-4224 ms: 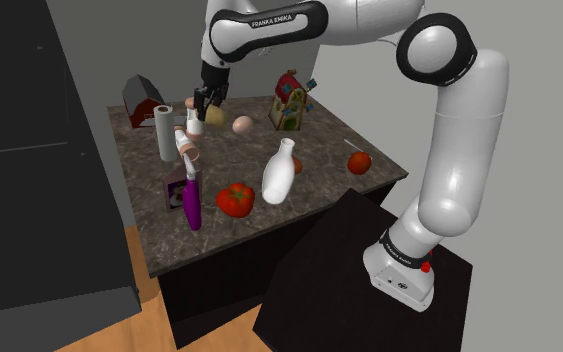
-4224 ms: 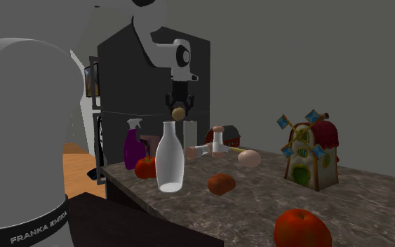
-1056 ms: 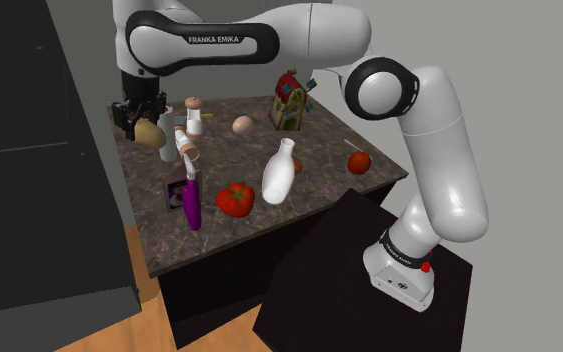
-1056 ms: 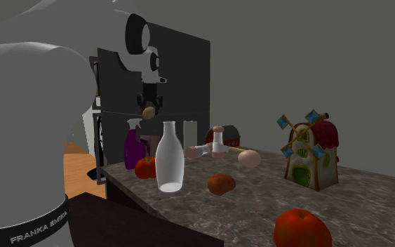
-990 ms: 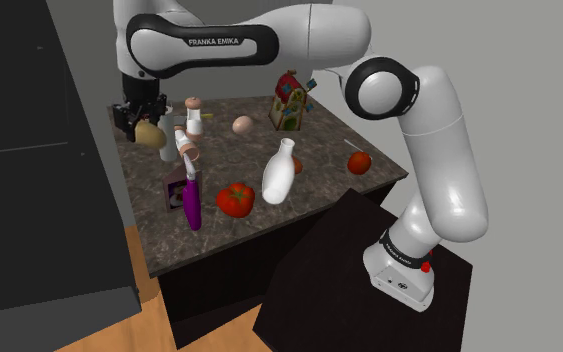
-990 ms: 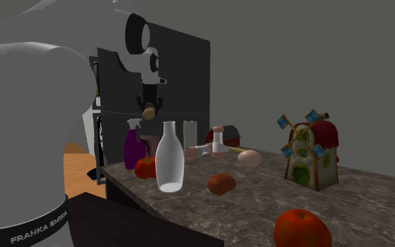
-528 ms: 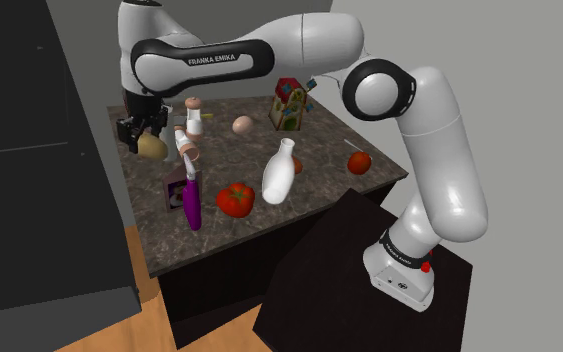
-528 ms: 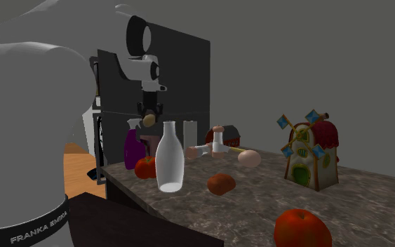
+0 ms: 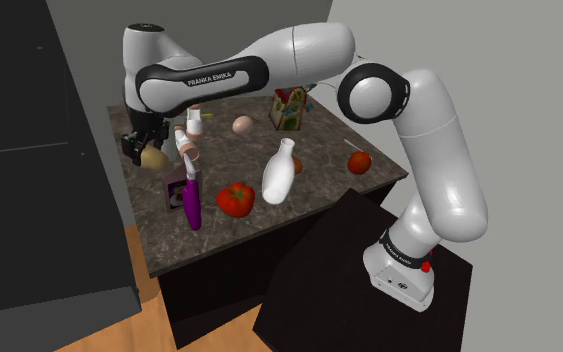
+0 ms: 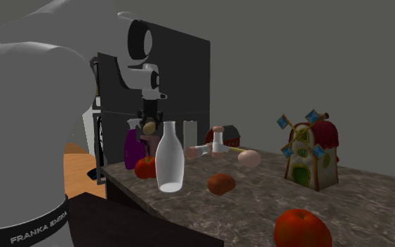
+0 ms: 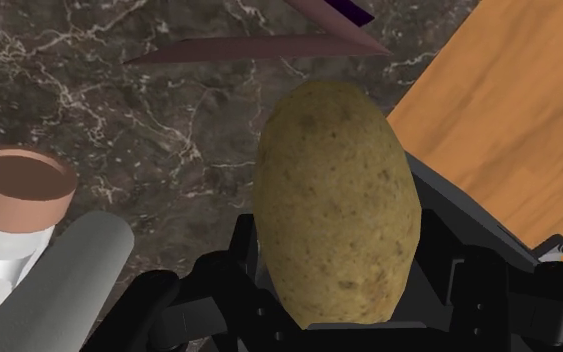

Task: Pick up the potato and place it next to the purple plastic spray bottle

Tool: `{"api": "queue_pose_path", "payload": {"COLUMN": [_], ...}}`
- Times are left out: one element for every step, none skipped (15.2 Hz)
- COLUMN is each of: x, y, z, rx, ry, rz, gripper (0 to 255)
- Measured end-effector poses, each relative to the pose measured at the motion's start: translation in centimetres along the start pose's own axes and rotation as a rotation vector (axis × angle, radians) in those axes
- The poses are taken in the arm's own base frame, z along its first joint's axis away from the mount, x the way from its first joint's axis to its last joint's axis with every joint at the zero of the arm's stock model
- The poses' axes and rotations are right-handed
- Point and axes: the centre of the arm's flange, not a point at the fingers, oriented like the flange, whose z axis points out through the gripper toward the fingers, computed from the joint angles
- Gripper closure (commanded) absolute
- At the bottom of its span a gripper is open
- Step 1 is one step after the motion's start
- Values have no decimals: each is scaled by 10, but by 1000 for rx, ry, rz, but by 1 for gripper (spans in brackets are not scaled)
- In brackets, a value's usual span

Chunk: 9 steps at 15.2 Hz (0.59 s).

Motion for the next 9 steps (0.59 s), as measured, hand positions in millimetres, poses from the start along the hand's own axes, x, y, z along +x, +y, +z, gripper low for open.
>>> {"api": "queue_pose_path", "payload": {"x": [-1, -1, -1, -1, -2, -3, -4, -4, -4], "y": [0, 0, 1, 1, 2, 2, 2, 2, 2], "z": [5, 10, 15, 20, 26, 31, 36, 41, 46], "rx": [0, 0, 0, 0, 0, 0, 0, 0, 0], "ry": [0, 0, 0, 0, 0, 0, 0, 0, 0], "rz": [0, 0, 0, 0, 0, 0, 0, 0, 0], "gripper": [255, 255, 255, 255, 255, 255, 255, 255, 255]}}
